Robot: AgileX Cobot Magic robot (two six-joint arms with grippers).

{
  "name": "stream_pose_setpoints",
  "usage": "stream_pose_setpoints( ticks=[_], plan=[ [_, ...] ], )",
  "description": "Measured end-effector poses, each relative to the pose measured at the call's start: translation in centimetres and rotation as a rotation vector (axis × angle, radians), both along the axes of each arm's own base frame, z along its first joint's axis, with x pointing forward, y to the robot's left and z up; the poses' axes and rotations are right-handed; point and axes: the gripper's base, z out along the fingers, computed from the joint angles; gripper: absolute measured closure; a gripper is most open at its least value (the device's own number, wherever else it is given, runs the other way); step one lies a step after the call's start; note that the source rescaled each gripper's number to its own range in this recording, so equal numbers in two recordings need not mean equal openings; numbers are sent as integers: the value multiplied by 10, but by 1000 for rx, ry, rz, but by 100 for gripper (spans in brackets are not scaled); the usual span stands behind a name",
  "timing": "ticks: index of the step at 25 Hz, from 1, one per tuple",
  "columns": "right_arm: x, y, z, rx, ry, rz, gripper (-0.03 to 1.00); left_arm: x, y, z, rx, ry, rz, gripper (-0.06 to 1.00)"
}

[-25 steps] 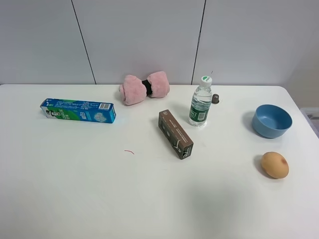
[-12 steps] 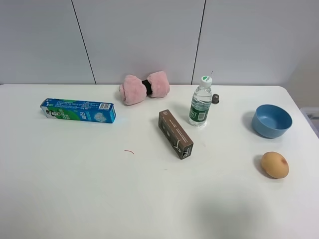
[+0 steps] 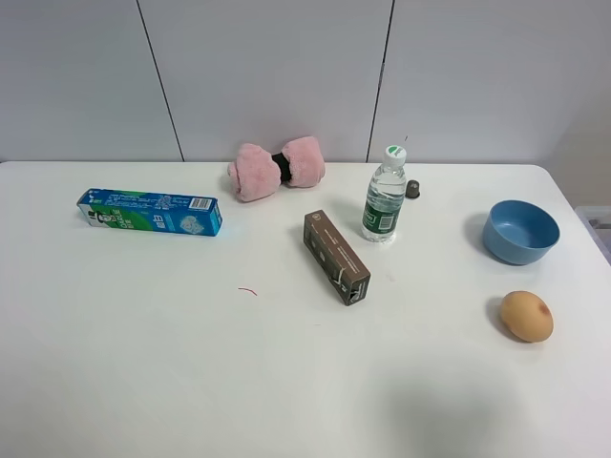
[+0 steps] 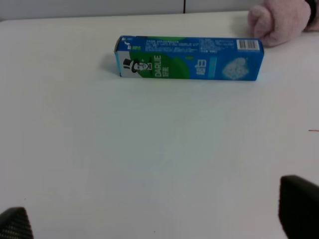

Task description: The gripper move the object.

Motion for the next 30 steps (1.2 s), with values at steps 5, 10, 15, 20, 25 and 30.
stream_pose_setpoints(
  ticks=[5,10,15,20,25,30],
  plan=[
    [0,-1,0,12,1,-23,-3,0,0,0,0,0,0,-6],
    [0,-2,0,18,1,-3,-3,0,0,0,0,0,0,-6],
    [0,-2,0,18,1,2,-3,0,0,0,0,0,0,-6],
    [0,-2,0,18,1,3,-3,0,0,0,0,0,0,-6],
    [0,-2,0,19,1,2,-3,0,0,0,0,0,0,-6],
    [0,-2,0,19,1,2,-3,0,0,0,0,0,0,-6]
  ],
)
